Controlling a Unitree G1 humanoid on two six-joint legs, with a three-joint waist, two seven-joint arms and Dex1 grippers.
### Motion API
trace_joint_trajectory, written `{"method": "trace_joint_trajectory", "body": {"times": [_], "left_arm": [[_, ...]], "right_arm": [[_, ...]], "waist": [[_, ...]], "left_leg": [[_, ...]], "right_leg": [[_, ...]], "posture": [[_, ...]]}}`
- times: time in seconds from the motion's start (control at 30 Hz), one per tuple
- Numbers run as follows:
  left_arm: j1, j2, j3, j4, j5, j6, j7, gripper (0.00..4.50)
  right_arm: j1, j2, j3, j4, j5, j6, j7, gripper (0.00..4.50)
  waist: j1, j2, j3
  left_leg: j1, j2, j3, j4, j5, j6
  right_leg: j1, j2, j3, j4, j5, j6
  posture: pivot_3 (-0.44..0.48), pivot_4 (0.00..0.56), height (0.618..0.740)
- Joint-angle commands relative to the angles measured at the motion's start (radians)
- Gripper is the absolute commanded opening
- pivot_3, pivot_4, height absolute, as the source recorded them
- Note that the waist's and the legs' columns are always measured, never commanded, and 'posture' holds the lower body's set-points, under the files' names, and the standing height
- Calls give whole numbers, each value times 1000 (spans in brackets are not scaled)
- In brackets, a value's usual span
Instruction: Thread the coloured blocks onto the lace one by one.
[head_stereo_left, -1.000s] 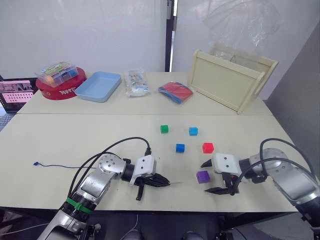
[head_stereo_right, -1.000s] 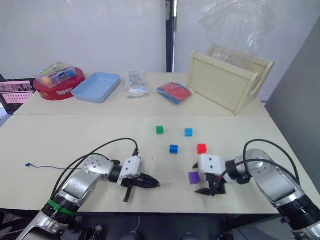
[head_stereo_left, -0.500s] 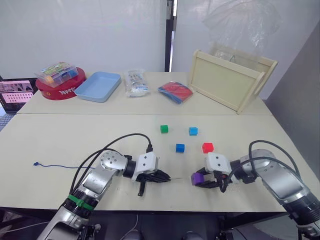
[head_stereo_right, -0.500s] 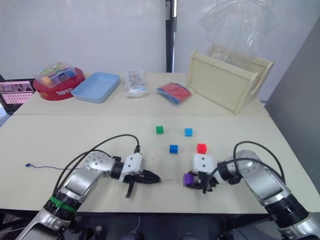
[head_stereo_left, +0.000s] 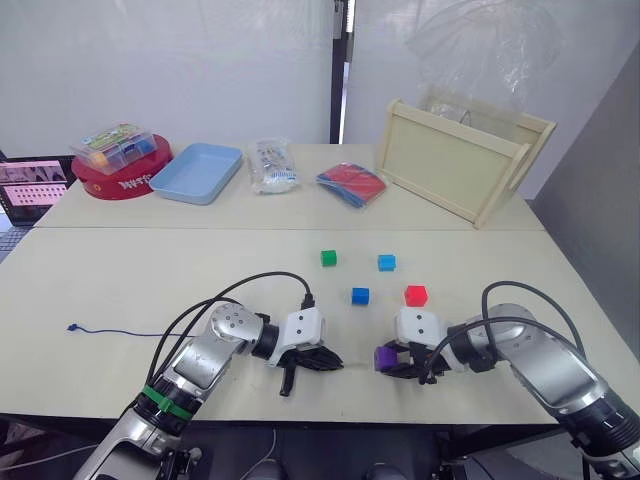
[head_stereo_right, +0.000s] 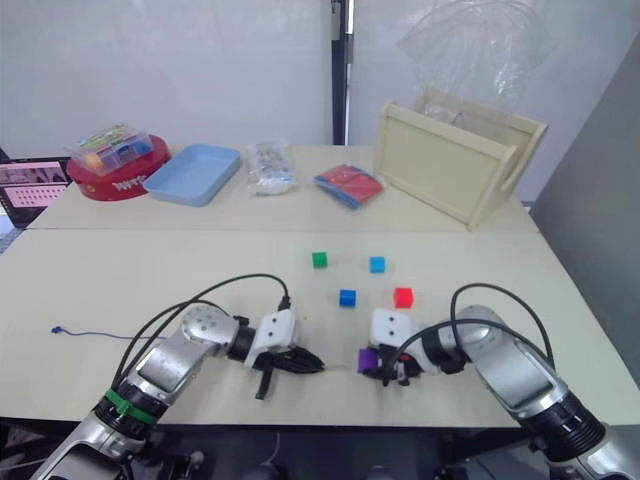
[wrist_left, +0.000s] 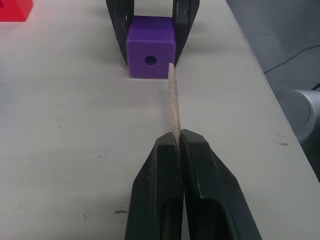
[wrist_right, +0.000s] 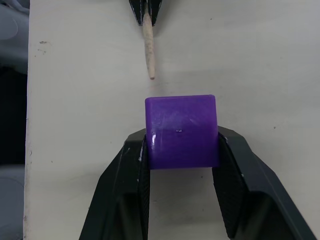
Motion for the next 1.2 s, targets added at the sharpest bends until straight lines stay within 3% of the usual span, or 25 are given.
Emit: {"method": "trace_joint_trajectory", "body": {"times": [0.03,1.2], "left_arm": [[-16,3,-4,-26,7,17,9,0],[-29,-48,-20,2,11,1,27,0]], "right_arm": [[-4,-1,-7,-50,-1,15,-9,1173],[-5,47,29,-68,4,56,-48,1173]], "waist": [[-1,0,0],[0,0,0]], "left_leg": [[0,0,0,0,0,0],[0,0,0,0,0,0]], "right_leg": [[0,0,0,0,0,0],[0,0,0,0,0,0]], "posture": [[0,150,740],[0,150,740]]}}
